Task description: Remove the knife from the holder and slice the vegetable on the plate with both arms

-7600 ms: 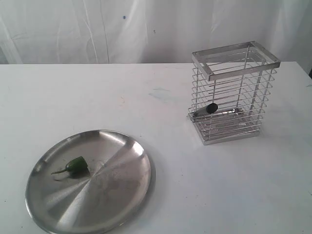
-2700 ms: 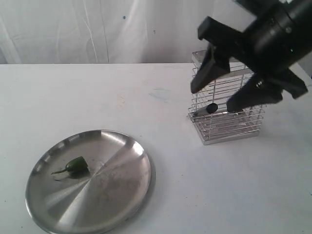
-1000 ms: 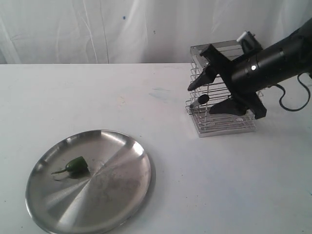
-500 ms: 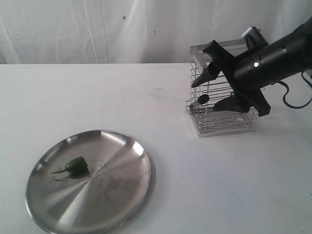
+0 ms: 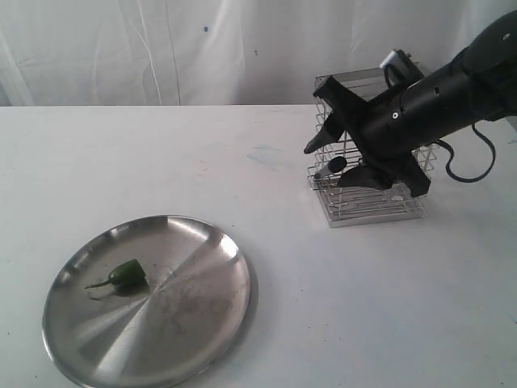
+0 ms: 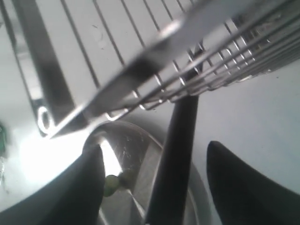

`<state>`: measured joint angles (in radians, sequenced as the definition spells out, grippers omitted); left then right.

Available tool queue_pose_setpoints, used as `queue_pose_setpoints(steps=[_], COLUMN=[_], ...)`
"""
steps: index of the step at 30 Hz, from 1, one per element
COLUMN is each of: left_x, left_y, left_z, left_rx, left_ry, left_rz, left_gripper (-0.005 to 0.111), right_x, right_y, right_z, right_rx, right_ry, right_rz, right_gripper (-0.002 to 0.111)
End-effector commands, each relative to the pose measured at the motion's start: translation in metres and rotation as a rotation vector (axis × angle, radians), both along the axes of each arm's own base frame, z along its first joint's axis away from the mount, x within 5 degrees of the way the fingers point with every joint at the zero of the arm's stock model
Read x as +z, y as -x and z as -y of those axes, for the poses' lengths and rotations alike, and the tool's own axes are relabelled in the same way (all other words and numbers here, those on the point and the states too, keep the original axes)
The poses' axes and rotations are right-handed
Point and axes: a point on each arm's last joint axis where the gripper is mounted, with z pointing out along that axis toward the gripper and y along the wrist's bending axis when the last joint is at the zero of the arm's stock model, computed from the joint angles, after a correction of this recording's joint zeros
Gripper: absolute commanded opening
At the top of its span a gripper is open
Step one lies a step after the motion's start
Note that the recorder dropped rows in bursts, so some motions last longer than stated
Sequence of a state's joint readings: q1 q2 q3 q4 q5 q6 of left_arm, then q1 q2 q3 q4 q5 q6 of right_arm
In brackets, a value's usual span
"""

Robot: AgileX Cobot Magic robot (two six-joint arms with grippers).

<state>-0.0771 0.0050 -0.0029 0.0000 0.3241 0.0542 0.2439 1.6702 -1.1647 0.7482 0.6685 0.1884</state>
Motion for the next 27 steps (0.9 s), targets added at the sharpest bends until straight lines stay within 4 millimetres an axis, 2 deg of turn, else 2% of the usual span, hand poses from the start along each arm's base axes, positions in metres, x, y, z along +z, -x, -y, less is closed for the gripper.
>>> queue_pose_setpoints(steps=[1,12,27], left_x=[-0.0015,-0.0015,-0.0015], left_y=[0.0006,0.0006,0.0006], left_z=[0.0003,0.0003,0.0003], left_rx=[-0.005,-0.005,-0.005], left_ry=[0.004,0.004,0.004], left_rz=[-0.008,-0.008,-0.008], left_gripper=[0.000,0.000,0.000], right_x=[-0.0055,-0.0025,-0.0054], right_y=[0.0063,-0.0025,0.0045], right_z=[-0.0045,-0.0020,-0.0035], right_rx=[0.044,-0.043,0.004], right_ry=[0.096,0.095,0.098], right_rz=[-0.029,0.044,-0.025], right_gripper=[0.054,0.051,0.016])
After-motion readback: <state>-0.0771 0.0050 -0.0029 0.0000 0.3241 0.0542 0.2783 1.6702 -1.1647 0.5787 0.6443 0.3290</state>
